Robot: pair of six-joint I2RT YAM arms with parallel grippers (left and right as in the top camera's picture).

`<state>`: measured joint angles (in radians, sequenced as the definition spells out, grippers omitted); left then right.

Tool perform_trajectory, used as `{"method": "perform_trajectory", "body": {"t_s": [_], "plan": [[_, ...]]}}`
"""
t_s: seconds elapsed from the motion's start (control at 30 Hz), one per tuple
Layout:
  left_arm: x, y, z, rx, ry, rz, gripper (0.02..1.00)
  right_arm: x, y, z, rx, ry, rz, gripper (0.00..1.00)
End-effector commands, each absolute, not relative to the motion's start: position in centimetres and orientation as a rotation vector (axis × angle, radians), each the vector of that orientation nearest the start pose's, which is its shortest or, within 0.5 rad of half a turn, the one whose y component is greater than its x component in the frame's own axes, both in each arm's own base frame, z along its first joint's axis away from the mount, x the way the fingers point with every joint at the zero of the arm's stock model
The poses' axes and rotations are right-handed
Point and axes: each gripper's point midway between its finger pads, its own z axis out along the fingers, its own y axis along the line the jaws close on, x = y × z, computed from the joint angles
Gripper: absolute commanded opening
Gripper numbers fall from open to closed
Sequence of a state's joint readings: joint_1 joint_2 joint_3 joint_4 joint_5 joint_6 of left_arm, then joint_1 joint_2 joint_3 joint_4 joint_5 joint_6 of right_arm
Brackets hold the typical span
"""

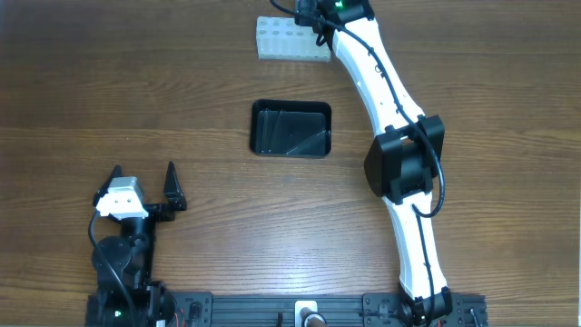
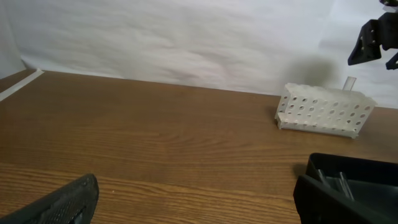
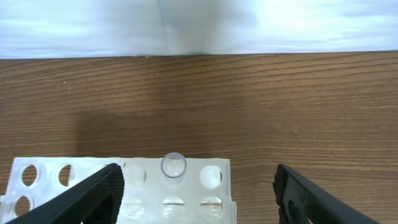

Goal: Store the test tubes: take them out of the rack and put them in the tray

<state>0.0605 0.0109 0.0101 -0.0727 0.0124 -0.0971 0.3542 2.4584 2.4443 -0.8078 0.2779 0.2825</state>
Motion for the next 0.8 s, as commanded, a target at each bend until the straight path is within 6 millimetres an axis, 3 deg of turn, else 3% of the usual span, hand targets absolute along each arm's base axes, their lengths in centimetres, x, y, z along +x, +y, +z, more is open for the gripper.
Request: {"method": "perform_trajectory", "body": {"t_s": [0.03,0.8], "plan": [[24.6,1.2,15.6,-0.105,1.646,-0.037,0.996,61.4,18.6,15.4,0.012,2.354,0.007,0.759],[24.6,1.2,15.6,-0.105,1.646,-0.037,0.996,62.8,19.1,12.1,-0.019,2.353,-0.005,0.695]]}}
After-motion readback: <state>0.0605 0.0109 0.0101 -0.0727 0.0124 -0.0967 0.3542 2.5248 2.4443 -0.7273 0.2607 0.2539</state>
